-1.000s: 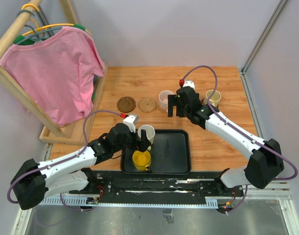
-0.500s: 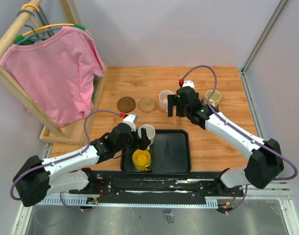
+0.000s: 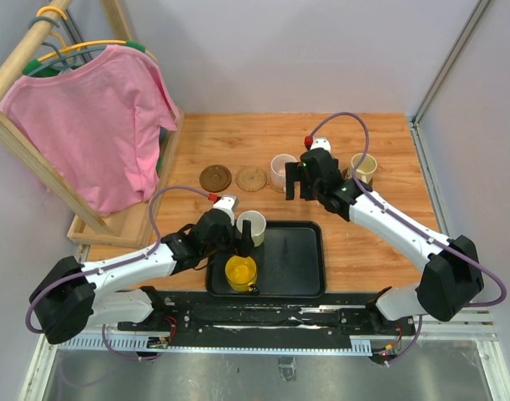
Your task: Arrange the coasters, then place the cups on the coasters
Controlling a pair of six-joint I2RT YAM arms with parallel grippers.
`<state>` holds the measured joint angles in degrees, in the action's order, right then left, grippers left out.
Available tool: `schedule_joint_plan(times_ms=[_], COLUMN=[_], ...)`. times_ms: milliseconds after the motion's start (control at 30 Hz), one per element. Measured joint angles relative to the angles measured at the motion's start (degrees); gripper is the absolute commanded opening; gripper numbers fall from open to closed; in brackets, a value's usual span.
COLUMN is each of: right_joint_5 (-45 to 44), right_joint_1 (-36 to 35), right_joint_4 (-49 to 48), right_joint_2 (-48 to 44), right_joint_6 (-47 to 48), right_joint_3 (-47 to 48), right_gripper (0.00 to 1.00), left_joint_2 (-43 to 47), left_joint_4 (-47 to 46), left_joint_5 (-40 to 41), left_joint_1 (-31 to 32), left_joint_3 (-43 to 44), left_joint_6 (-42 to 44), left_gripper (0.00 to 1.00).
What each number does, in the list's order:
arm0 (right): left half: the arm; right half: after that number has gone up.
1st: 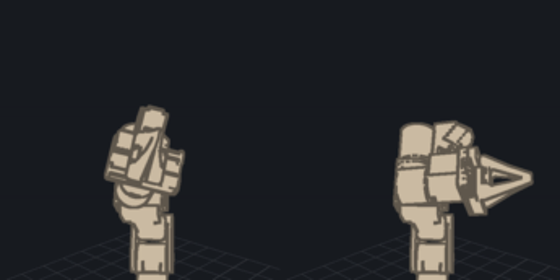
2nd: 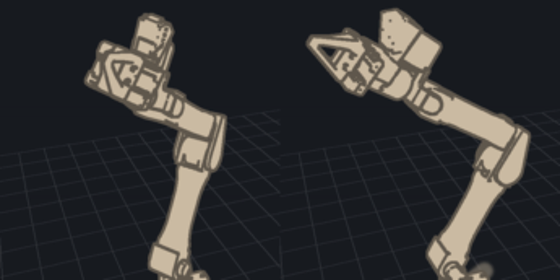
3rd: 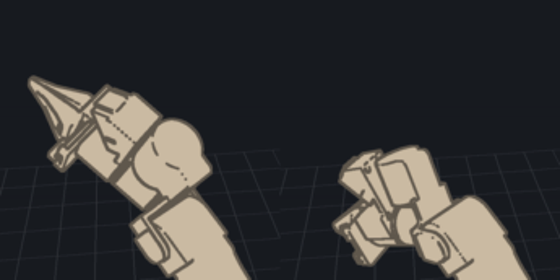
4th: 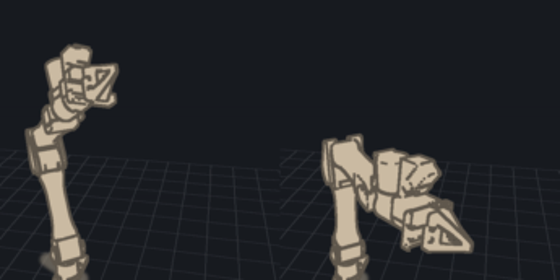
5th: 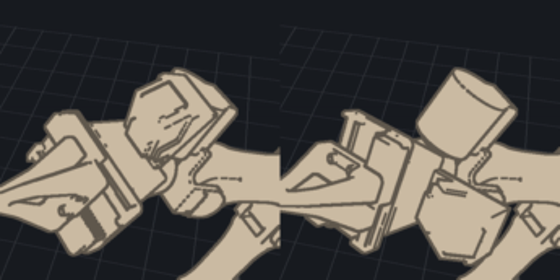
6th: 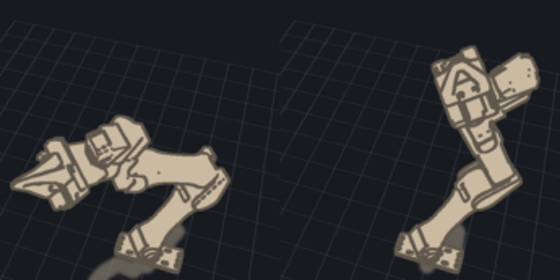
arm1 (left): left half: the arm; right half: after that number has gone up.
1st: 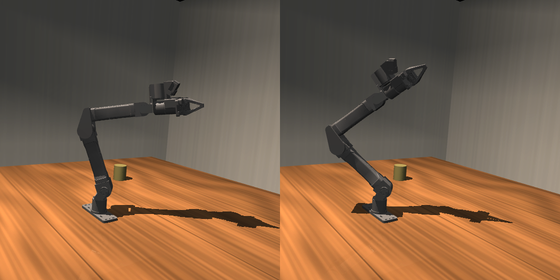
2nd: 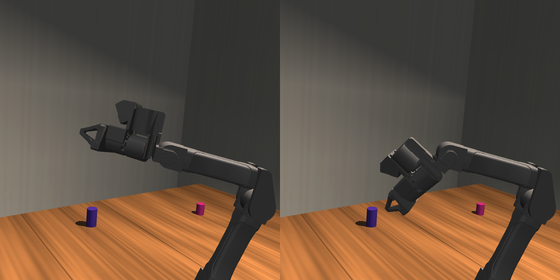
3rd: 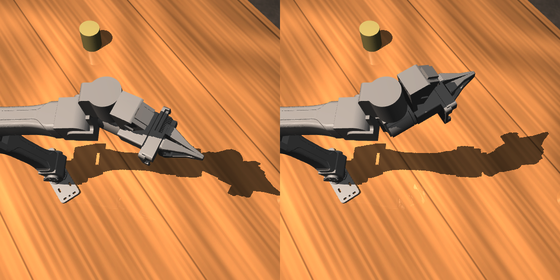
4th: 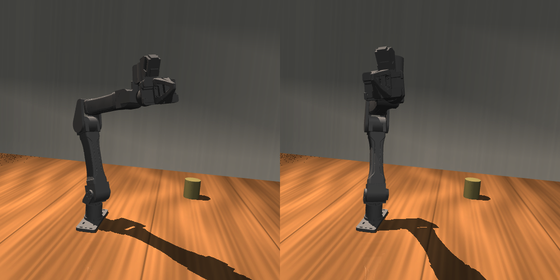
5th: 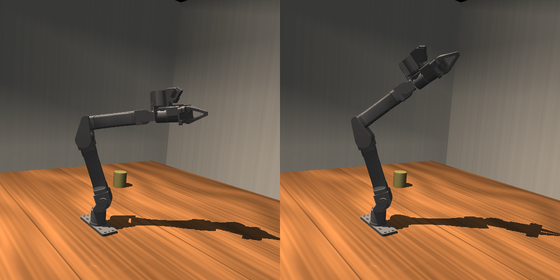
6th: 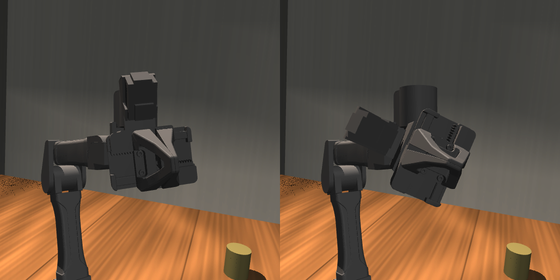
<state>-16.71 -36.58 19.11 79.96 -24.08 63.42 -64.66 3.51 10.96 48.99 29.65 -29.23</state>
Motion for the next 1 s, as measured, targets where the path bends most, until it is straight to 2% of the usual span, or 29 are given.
schedule_joint_plan(times_ms=[67,333,567,700,867,1000], right_joint_5=[0.0,0.2,0.3,0.7,1.1,1.3], right_joint_1=[0.0,0.0,0.0,0.0,0.0,0.0], right_joint_4=[0.0,0.0,0.0,0.0,-0.1,-0.3], right_joint_2=[0.2,0.3,0.3,0.3,0.3,0.3], right_joint_6=[0.0,0.0,0.0,-0.1,-0.2,-0.4], right_joint_3=[0.0,0.0,-0.3,-0.8,-1.4,-1.5], right_gripper=[0.98,0.98,0.98,0.98,0.98,0.98], left_joint_2=[-0.8,-1.9,-2.4,-2.9,-4.2,-5.7], left_joint_4=[0.8,1.8,1.7,1.4,0.7,0.2], left_joint_5=[0.6,0.9,-0.2,-1.2,-1.9,-2.3], left_joint_1=[0.0,0.0,0.0,0.0,0.0,0.0], left_joint_3=[0.4,1.6,1.6,1.6,1.9,2.5], left_joint_6=[0.7,2.6,5.1,6.4,7.6,8.6], left_gripper=[0.98,0.77,0.75,0.69,0.58,0.43])
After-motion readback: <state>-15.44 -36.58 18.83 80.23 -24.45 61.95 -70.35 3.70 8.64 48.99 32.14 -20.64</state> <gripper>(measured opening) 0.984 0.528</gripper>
